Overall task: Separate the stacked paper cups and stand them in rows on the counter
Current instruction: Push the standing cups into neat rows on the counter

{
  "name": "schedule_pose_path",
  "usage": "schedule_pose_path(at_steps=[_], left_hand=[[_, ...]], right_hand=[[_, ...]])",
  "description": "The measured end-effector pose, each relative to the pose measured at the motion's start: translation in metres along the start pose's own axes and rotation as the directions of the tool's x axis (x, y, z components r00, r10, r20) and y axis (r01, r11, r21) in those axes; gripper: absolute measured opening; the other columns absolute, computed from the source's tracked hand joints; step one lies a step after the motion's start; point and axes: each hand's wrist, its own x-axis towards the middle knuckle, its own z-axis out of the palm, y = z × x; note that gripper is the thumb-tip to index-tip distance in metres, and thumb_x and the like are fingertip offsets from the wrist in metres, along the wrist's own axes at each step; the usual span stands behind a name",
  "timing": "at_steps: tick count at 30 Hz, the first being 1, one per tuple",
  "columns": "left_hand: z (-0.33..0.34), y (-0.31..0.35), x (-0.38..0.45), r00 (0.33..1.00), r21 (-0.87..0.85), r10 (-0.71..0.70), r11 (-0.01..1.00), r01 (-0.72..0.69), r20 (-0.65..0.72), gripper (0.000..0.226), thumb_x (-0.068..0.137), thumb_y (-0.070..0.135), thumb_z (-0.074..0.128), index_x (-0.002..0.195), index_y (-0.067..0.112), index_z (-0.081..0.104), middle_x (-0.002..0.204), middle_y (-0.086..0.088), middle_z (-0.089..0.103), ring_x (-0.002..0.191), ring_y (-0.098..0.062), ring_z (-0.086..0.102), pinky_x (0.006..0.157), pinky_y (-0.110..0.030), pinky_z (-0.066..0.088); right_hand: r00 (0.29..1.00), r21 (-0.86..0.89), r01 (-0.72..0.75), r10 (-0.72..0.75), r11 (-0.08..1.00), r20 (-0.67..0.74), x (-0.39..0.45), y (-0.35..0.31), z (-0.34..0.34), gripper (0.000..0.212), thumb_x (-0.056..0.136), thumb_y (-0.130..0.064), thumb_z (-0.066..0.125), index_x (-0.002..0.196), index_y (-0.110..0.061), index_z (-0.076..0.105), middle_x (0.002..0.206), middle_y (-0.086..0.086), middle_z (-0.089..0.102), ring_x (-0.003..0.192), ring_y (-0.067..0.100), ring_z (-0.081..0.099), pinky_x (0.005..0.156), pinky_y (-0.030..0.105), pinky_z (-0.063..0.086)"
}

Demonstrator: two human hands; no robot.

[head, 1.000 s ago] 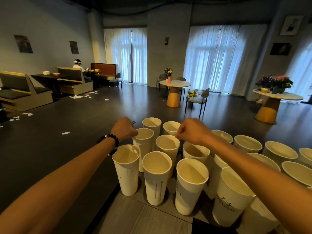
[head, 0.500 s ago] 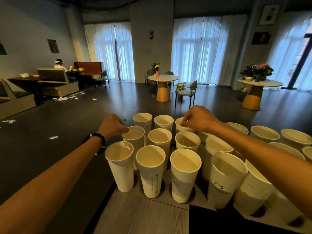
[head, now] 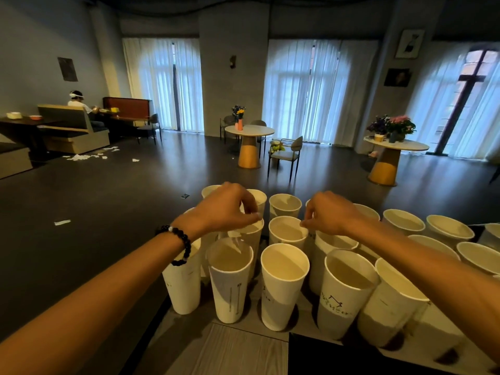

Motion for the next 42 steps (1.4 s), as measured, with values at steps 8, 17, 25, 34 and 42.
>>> schedule_pose_path(at_steps=[8,17,25,34,42], left_hand=[[0.032,0.008,0.011,0.994,0.235,-0.049,0.972,0.025,0.1,0.02,0.083,0.037,0.077,0.087,0.017,0.078,0.084,0.0,0.074,0.069,-0.012,0.065,0.067,-0.028,0.061],[0.04,0.009,0.013,0.987,0.318,-0.119,0.945,0.08,0.105,0.011,0.081,0.025,0.078,0.078,0.014,0.076,0.076,-0.004,0.071,0.063,-0.014,0.063,0.067,-0.028,0.06],[0.04,0.007,0.013,0.989,0.367,-0.117,0.927,0.075,0.094,0.012,0.083,0.024,0.077,0.084,0.013,0.076,0.081,-0.005,0.072,0.065,-0.014,0.062,0.071,-0.028,0.06],[0.036,-0.002,0.014,0.984,0.318,-0.148,0.942,0.11,0.099,0.021,0.082,0.035,0.078,0.082,0.014,0.076,0.077,0.001,0.07,0.057,-0.011,0.058,0.063,-0.022,0.054],[0.019,0.001,0.011,0.995,0.274,-0.103,0.957,0.098,0.002,0.033,0.08,0.049,0.077,0.088,0.016,0.078,0.083,0.003,0.072,0.071,-0.012,0.063,0.065,-0.025,0.057]], right_hand=[[0.997,-0.042,-0.038,0.035,0.998,-0.065,-0.007,-0.002,0.01,0.026,0.087,-0.043,0.068,0.085,-0.017,0.071,0.079,0.001,0.068,0.071,0.013,0.063,0.071,0.028,0.055],[0.993,-0.011,-0.096,0.095,0.995,-0.076,-0.002,-0.007,0.022,0.024,0.09,-0.04,0.066,0.093,-0.016,0.062,0.084,0.001,0.06,0.077,0.015,0.062,0.073,0.026,0.052],[0.984,0.057,-0.141,0.147,0.988,-0.103,0.001,-0.005,0.033,0.024,0.091,-0.036,0.065,0.1,-0.014,0.062,0.092,0.004,0.062,0.077,0.014,0.057,0.074,0.025,0.048],[0.977,0.094,-0.169,0.179,0.981,-0.118,0.003,-0.007,0.036,0.025,0.09,-0.036,0.066,0.102,-0.014,0.062,0.097,0.005,0.064,0.077,0.014,0.055,0.073,0.026,0.047],[0.979,0.141,-0.163,0.178,0.977,-0.1,0.006,-0.006,0.036,0.032,0.086,-0.047,0.068,0.089,-0.016,0.06,0.083,0.001,0.062,0.078,0.016,0.063,0.073,0.029,0.055]])
